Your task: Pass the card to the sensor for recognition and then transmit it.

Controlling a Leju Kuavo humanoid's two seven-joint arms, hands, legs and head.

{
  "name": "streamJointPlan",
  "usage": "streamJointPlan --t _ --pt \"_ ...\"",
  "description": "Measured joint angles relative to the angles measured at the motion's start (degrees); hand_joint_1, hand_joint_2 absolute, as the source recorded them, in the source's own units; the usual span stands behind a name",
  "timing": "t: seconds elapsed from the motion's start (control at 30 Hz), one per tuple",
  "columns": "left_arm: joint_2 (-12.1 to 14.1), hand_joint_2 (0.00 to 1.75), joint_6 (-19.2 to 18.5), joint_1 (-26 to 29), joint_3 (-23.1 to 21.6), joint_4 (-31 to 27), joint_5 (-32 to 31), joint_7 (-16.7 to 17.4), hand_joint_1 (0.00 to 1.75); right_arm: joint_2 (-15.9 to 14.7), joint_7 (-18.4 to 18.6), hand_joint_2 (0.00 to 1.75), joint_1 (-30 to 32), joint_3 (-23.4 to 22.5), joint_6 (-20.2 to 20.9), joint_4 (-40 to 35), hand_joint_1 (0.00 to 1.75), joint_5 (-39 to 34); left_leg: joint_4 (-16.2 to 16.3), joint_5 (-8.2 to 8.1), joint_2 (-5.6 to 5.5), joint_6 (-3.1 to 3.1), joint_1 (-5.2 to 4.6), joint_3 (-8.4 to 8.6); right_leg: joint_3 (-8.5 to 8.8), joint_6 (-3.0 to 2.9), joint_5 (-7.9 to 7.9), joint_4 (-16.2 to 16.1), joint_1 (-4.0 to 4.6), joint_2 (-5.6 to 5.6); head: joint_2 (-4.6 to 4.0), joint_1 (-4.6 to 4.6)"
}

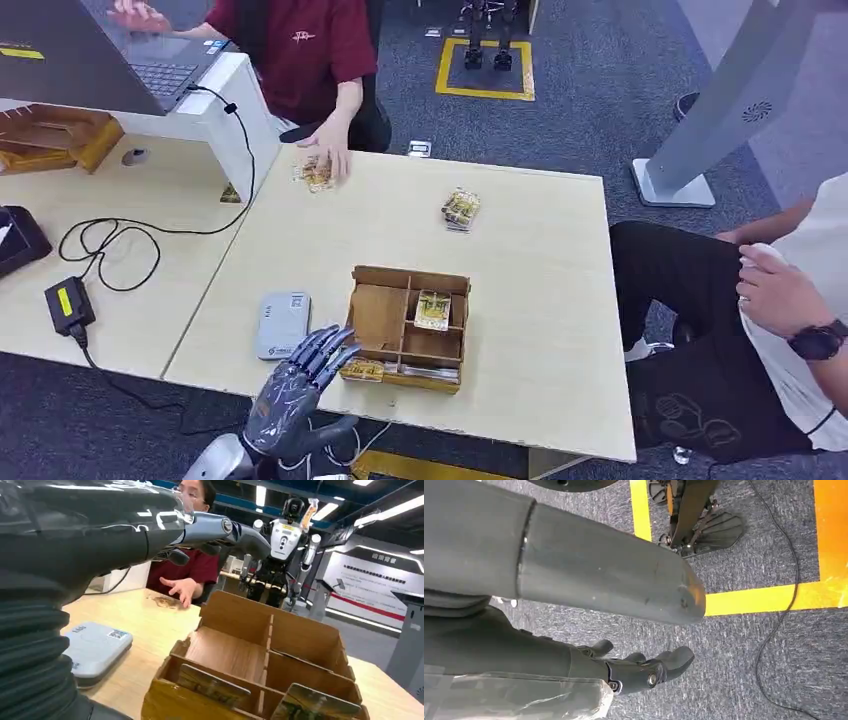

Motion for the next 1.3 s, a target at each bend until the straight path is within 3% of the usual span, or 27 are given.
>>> streamJointPlan --t 0.33,0.87,0.97,1.0,1.03,1.17,1.2,1.3 --pt "-3.34 1.75 4.22 -3.27 -1.14 6.93 -4.15 3.39 0.0 -0.02 -0.02 0.0 -0.27 0.0 -0.07 0.0 0.0 1.2 0.01 0.0 0.0 0.0 0.0 0.0 0.0 0.0 0.0 0.0 0.0 0.0 0.0 0.02" --pt "-4.94 1.75 4.7 -4.39 -1.14 10.53 -4.35 3.63 0.0 -0.02 -0.11 0.0 -0.32 0.0 -0.07 0.0 0.0 1.36 0.01 0.0 0.0 0.01 0.0 -0.01 -0.01 0.0 0.0 0.0 0.0 0.01 0.0 0.0" --pt "-6.45 1.75 6.07 -5.36 -1.14 13.28 -4.11 4.81 0.0 -0.02 -0.3 0.0 -0.36 0.11 -0.07 0.02 0.0 1.97 0.01 0.0 0.0 0.01 0.0 0.0 0.01 0.0 0.0 0.0 0.0 0.0 0.0 0.0" --pt "-6.75 1.75 6.51 -5.58 -1.14 14.42 -4.11 4.81 1.68 -0.02 -0.37 0.0 -0.37 0.11 -0.11 0.02 0.0 2.03 0.01 0.0 0.0 0.01 0.0 0.0 0.01 0.0 0.0 0.0 0.0 0.0 0.0 0.02" --pt "-6.88 1.75 6.56 -5.58 -1.14 14.73 -3.87 4.81 1.75 -0.02 -0.31 0.0 -0.37 0.11 -0.18 0.04 0.0 2.03 0.01 0.0 0.0 0.01 0.0 -0.01 0.0 0.0 0.0 0.0 0.0 0.0 0.0 0.0" --pt "-7.15 1.75 6.18 -5.6 -1.09 15.51 -1.47 4.33 1.75 -0.02 -0.2 0.0 -0.37 0.11 -0.22 0.04 0.0 2.21 0.01 -0.01 0.0 0.01 0.0 -0.01 0.0 0.0 0.0 0.0 0.0 0.0 0.0 0.0" --pt "-7.21 1.75 5.96 -5.59 -1.05 15.65 -0.8 4.06 1.62 -0.02 -0.2 0.0 -0.37 0.11 -0.2 0.07 0.0 2.21 0.01 -0.01 0.0 0.01 0.0 -0.01 0.0 0.0 0.0 0.0 0.0 0.0 0.0 0.0" --pt "-7.32 1.75 5.86 -5.6 -0.87 15.93 -0.09 3.63 1.64 -0.02 -0.2 0.0 -0.38 0.11 -0.17 0.07 0.0 2.21 0.01 -0.01 0.0 0.01 0.0 -0.01 0.0 0.0 0.0 0.0 0.0 0.0 0.0 0.02"
